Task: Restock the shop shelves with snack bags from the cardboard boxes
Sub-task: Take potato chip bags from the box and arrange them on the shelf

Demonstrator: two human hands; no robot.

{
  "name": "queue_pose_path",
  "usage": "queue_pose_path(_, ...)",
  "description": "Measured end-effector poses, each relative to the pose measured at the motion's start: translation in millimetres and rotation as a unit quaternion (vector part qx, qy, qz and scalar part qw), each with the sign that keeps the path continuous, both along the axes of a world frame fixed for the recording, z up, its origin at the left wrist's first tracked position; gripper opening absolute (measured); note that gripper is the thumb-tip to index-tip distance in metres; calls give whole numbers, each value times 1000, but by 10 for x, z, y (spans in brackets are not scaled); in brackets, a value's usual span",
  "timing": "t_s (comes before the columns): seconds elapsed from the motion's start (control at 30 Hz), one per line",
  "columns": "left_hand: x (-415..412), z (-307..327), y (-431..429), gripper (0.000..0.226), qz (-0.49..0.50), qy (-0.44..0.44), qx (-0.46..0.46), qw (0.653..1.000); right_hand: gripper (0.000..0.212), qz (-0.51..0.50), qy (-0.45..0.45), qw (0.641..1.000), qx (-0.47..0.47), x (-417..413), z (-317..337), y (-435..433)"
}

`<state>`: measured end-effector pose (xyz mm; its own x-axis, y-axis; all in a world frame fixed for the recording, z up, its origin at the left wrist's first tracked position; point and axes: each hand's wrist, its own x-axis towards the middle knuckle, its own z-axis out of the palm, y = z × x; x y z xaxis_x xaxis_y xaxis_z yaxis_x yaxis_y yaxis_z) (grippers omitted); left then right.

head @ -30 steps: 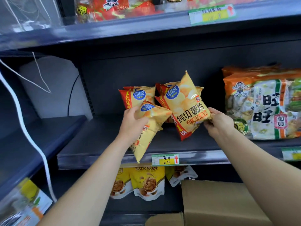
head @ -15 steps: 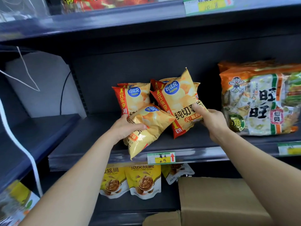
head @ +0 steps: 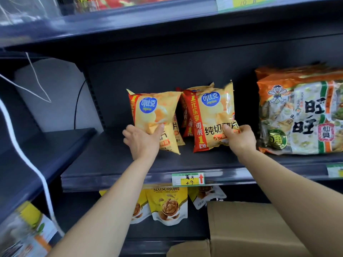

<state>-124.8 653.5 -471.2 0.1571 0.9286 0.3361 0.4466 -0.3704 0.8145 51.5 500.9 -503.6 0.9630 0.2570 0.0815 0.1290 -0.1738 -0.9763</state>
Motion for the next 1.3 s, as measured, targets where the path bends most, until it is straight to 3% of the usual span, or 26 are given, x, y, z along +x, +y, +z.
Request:
queue_pose_path(0.27,-140,-50,139,126,-184,54,-137,972,59,-29,-40,992,-117,7,9,-3)
queue_pose_path(0.37,-212,-55,245,112,-234,53,-169,956,65,-15,-39,989,-143,-24,-19,43)
queue_pose_path(0.43,-204,-57,294,95,-282,1,-193,940,64,3,-33,988,-154,-60,-24,73)
queue_pose_path(0.5,-156,-54,307,95,-311,-38,-212,926,59,5,-31,987,-155,-73,-21,85)
queue_pose_path(0.6,-72,-52,267,96,-279,-53,-182,941,57,15,-32,993,-116,-74,-15,103)
queue_pose_path(0.77,14,-118,156,70,-180,-77,-98,976,69,64,-40,995,-70,-123,-19,79)
queue_pose_path(0.83,14,-170,152,80,-138,-88,-58,985,80,63,-45,994,-79,-152,-17,56)
queue_pose_path(0.97,28,-225,94,108,-137,-23,-30,990,94,64,-50,994,-79,-167,-54,41)
queue_pose_path(1.13,8,-216,81,118,-172,-23,-48,984,96,75,-59,992,-79,-180,-80,19)
queue_pose_path(1.3,-34,-255,53,116,-198,-7,-49,979,60,74,-89,988,-105,-170,-85,-32)
